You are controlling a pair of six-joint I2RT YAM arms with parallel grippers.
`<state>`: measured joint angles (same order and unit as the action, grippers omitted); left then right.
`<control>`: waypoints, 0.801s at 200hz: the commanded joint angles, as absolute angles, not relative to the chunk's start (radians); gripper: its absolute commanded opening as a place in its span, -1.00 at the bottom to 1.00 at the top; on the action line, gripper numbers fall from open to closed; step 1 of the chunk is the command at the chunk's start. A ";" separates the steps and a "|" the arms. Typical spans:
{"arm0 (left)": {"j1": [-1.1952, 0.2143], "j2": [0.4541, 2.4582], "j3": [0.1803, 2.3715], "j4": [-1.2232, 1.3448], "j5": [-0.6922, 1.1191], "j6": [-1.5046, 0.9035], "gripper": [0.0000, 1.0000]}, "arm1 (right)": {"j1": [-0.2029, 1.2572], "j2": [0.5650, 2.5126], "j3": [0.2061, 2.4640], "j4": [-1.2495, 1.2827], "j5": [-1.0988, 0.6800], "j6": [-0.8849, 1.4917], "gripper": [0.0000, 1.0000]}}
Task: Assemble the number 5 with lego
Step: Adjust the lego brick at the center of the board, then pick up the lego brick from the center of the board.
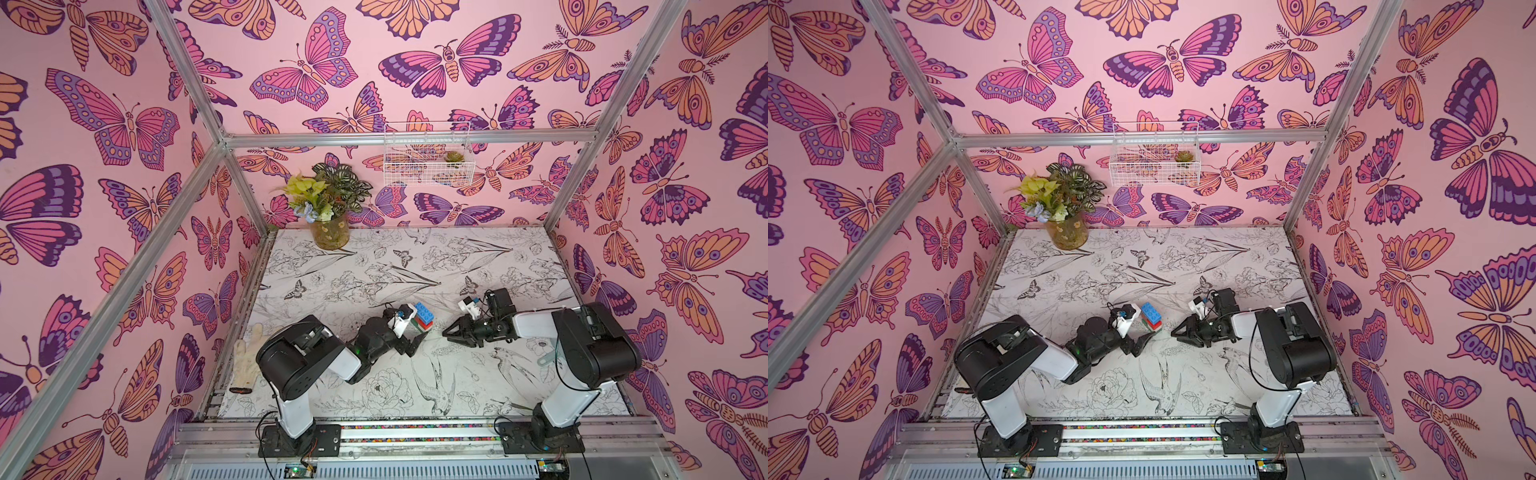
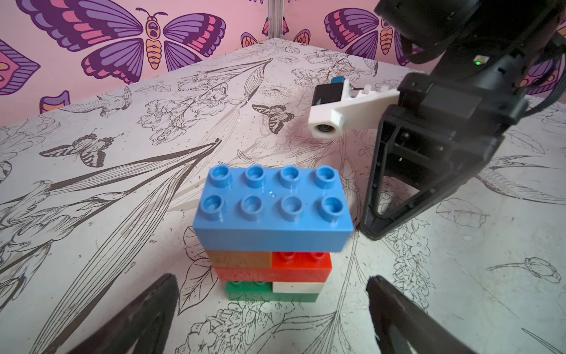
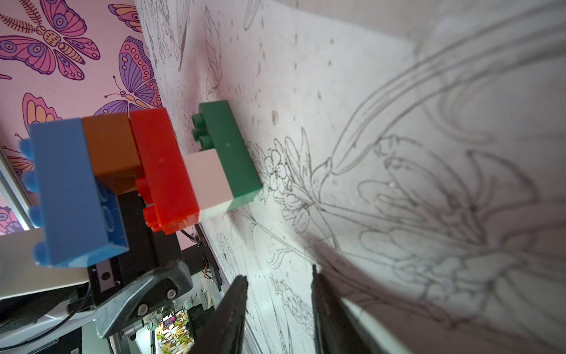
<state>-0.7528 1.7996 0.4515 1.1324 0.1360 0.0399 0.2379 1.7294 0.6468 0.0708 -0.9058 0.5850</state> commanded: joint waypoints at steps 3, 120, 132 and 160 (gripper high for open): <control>-0.746 1.830 0.472 1.157 0.155 0.034 0.96 | 0.227 1.713 0.659 0.022 -0.907 0.552 -0.24; -0.718 1.885 0.534 1.124 0.218 0.016 0.73 | 0.210 1.722 0.669 0.004 -0.919 0.533 -0.25; -0.717 1.891 0.541 1.123 0.225 0.015 0.73 | 0.210 1.724 0.671 0.003 -0.919 0.531 -0.25; -0.717 1.893 0.550 1.107 0.238 0.018 0.72 | 0.209 1.727 0.675 0.000 -0.922 0.529 -0.25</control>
